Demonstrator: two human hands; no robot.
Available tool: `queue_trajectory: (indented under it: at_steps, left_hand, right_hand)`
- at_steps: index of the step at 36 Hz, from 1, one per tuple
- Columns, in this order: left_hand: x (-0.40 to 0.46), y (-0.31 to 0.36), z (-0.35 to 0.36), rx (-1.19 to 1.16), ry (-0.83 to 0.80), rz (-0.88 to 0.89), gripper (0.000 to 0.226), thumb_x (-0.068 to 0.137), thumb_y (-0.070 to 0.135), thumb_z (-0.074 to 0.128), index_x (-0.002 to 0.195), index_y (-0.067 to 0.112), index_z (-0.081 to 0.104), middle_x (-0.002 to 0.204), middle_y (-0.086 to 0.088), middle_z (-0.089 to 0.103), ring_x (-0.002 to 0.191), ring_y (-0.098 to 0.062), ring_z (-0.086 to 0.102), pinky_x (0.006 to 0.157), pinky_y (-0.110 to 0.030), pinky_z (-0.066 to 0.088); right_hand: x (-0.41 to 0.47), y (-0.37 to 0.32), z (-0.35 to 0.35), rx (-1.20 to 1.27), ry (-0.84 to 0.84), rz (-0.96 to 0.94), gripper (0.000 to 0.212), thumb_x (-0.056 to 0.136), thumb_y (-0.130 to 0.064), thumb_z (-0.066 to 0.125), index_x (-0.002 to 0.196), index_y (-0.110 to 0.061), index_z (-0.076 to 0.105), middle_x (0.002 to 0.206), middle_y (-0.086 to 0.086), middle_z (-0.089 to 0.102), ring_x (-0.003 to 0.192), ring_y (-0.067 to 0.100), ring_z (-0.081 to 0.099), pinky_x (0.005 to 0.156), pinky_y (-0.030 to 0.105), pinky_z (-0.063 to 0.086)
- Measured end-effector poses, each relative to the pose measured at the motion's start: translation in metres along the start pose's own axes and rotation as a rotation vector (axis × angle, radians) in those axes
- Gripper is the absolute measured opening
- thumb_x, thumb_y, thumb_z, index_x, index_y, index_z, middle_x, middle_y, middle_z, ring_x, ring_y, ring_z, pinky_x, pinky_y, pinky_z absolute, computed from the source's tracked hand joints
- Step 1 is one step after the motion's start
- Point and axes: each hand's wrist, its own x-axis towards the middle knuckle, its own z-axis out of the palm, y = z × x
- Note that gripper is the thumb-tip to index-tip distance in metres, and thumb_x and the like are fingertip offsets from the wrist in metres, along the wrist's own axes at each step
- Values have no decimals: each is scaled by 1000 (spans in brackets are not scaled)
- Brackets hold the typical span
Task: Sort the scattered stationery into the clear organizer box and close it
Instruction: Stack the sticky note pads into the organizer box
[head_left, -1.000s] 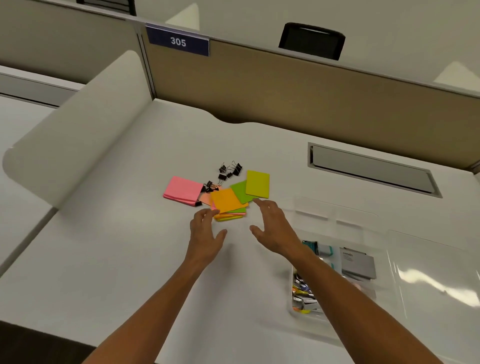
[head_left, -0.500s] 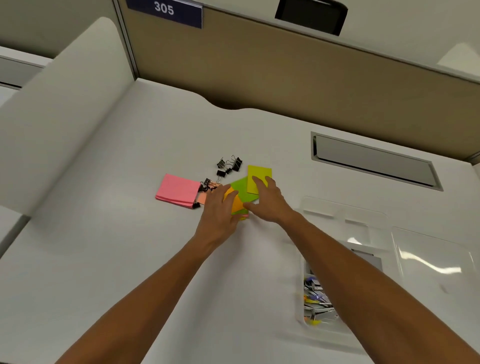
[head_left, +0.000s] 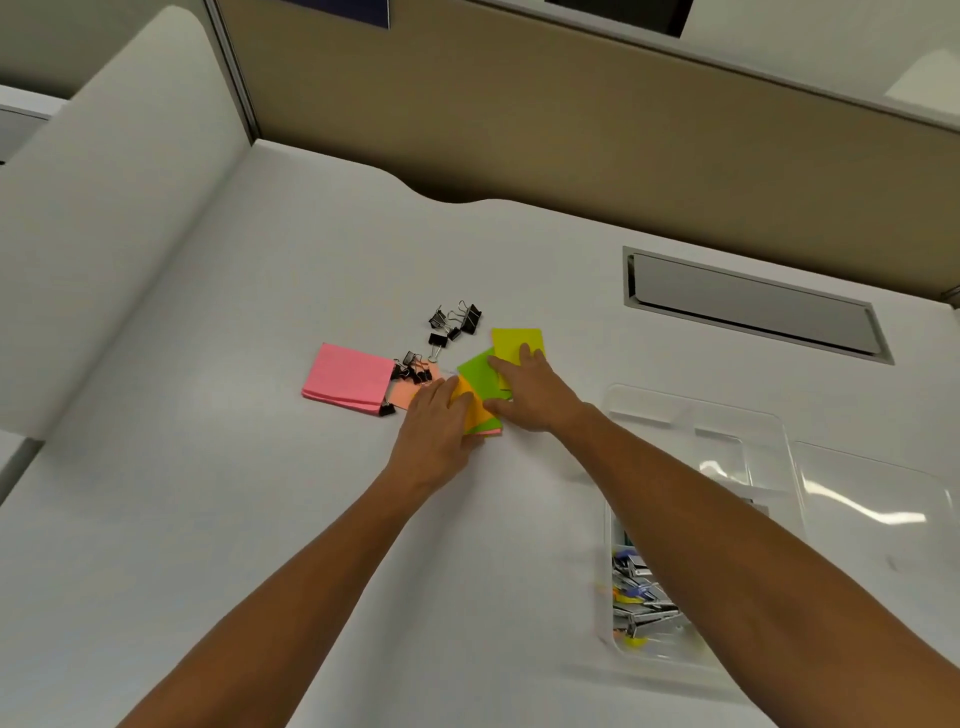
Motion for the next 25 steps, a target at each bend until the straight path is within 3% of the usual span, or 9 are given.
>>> queue_trajectory:
  at_steps: [7,14,21,25]
  left_hand:
    - [-13,5,-2,-13,9,-40,59,71,44,79,115,8,60,130,-17,55,115,-37,51,97,-45,41]
    - [-38,17,-4,13,-51,-52,65,70,48,78,118,10,59,130,-15,53,115,-33,49,96,-42,42]
    - [-64,27,-7,47,-41,-19,52,78,51,68,110,11,62,123,-11,59,105,-31,53,88,-40,46]
    - [-79,36,-6,56,-22,-15,46,78,47,68,106,10,62,118,-12,62,102,-31,56,85,-41,48]
  right_hand:
    - [-21,-1,4,-34,7,-24,79,85,-60,61,151,-31,29,149,25,28,137,46,26,107,52,37]
    - [-52,-6,10,-12,42,-18,94,76,-57,73,151,-23,28,136,18,45,125,38,44,96,45,43]
    - [-82,-9,15,-36,38,-39,80,83,-42,68,152,-24,30,142,19,48,129,34,47,101,41,41]
    - [-98,-12,25,-62,48,-55,68,85,-40,63,147,-26,40,133,16,51,118,36,52,94,40,42]
